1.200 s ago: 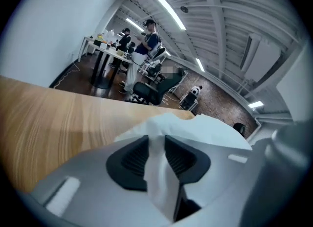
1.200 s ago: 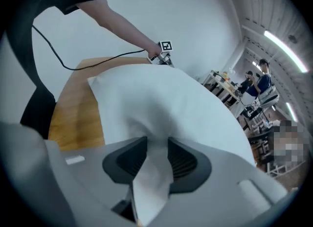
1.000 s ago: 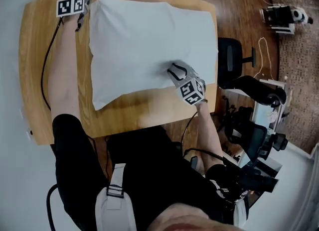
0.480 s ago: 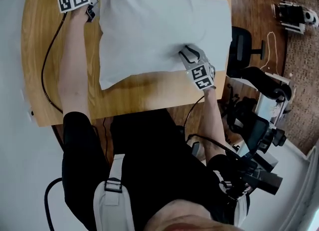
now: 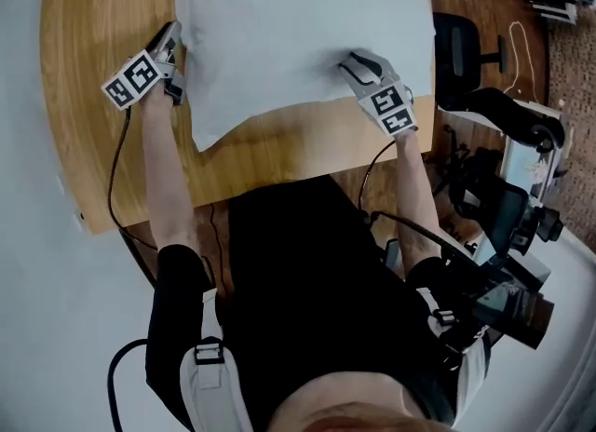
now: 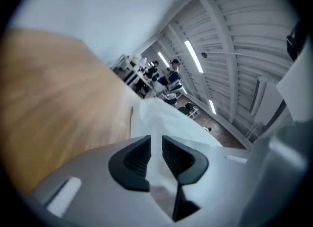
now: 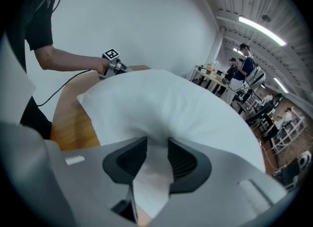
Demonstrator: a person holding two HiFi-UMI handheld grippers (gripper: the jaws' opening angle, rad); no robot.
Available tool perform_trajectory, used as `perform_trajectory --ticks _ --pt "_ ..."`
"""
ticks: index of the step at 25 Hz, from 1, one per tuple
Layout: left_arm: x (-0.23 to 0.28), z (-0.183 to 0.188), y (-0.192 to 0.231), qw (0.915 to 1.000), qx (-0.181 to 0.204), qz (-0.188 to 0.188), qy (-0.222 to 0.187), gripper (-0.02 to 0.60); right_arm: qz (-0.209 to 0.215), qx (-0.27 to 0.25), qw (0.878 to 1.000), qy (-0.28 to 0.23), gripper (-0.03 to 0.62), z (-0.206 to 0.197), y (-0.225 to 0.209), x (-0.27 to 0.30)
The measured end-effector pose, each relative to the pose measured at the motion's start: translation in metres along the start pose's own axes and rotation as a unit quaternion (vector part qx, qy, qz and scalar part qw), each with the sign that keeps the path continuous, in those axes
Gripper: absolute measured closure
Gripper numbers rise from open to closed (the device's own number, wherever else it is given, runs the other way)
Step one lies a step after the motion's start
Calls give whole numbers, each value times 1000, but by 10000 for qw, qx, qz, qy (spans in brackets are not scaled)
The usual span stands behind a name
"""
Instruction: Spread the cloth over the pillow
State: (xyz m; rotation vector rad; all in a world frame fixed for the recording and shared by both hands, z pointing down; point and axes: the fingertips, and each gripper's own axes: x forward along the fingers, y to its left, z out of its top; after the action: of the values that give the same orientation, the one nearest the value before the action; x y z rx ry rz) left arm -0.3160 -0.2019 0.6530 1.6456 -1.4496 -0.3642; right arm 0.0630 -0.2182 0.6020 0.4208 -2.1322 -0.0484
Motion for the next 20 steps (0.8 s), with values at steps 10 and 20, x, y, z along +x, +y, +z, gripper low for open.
perform_trajectory --ticks 10,20 --pt "-119 -183 -149 9304 784 -2655 2404 579 1606 368 9841 663 459 -150 9 -63" --pt "-121 -24 -96 9852 1339 446 968 579 827 240 9887 1228 488 -270 -219 -106"
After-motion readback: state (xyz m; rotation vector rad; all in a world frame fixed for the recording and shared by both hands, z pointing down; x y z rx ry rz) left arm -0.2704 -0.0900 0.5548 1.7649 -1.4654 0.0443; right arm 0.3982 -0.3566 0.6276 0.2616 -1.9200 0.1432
